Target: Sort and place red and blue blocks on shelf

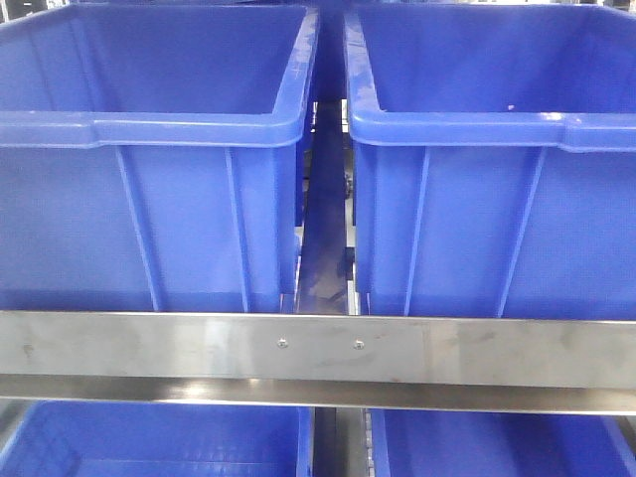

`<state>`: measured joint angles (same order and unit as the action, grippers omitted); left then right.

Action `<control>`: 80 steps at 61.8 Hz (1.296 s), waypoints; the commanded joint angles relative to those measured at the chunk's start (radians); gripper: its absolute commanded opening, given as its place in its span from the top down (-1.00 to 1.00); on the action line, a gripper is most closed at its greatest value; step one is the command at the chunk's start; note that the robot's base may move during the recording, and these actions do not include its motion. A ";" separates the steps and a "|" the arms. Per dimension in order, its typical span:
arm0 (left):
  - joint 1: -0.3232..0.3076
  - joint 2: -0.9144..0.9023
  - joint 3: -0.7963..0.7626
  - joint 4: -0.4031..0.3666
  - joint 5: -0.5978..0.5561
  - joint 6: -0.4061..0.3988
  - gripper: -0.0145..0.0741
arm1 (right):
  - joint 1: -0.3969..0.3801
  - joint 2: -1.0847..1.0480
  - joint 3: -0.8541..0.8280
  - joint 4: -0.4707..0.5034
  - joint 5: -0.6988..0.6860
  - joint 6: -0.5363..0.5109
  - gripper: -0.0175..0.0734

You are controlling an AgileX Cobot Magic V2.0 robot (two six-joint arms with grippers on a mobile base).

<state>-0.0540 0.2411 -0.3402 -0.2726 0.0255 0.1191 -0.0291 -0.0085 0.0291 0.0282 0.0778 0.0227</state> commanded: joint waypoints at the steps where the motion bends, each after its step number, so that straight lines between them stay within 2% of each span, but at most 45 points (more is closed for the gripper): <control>1: 0.000 0.015 -0.029 -0.005 -0.086 0.001 0.39 | -0.007 -0.024 -0.022 0.000 -0.078 -0.004 0.51; 76: 0.000 0.015 -0.029 -0.005 -0.075 0.001 0.39 | -0.007 -0.023 -0.022 0.000 -0.078 -0.004 0.51; 80: 0.000 0.015 -0.017 0.013 -0.096 0.001 0.39 | -0.007 -0.023 -0.022 0.000 -0.078 -0.004 0.51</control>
<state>-0.0540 0.2411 -0.3383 -0.2708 0.0276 0.1191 -0.0291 -0.0106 0.0291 0.0282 0.0806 0.0227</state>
